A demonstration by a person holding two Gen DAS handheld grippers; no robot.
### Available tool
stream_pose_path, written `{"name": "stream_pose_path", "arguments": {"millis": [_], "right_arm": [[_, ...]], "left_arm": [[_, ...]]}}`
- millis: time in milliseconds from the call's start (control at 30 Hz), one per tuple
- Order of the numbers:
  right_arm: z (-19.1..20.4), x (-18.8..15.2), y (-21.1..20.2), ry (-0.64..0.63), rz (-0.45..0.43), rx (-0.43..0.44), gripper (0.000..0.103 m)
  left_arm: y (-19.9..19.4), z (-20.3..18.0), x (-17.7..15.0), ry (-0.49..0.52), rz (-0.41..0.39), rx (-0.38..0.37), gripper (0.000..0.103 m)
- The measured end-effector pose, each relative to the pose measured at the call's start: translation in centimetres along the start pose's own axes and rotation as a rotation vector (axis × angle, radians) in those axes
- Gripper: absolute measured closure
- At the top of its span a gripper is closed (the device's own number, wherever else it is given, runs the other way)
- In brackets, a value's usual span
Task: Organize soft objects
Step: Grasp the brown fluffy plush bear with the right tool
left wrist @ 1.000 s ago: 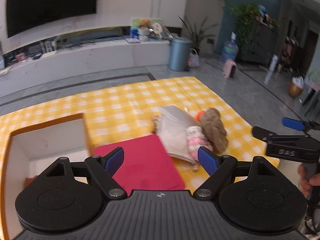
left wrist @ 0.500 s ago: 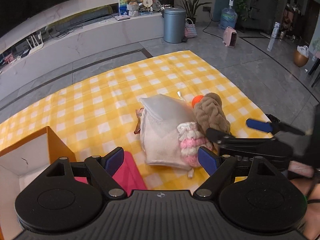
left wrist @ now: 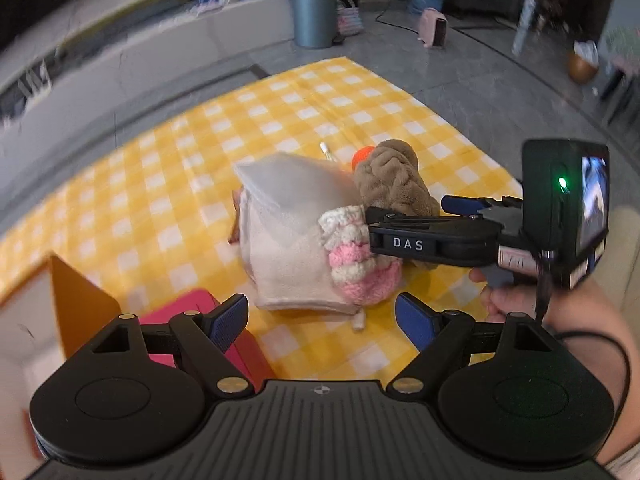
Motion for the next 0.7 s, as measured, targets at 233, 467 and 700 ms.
{"name": "stream_pose_path", "arguments": {"millis": [233,467,700], "right_arm": [[0.3,0.0,-1.1,-0.039,0.003,0.043,0.049],[-0.7,-0.4,-4.7,-0.009,-0.007,0.041,0.051],[-3.4,-0.6,-7.3,0.063,-0.068,-0.004,0.052]], "left_arm": [[-0.8,-1.0,0.8,0.038,-0.044,0.019,0.005],[1.7,-2.4,1.5,-0.025,0.017,-0.056,0.005],[5.0,-4.0,2.5,-0.028,0.020,-0.114,0.008]]}}
Point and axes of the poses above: each gripper's, at about its wrist camera, not at the fingertips, and y roughly the way its jaws point, z to its left, x to its top, the point moved 2 cm from there along y, roughly the way its jaws point, and after that the axes turned 9 degrees about x, right-handed, at the moved point
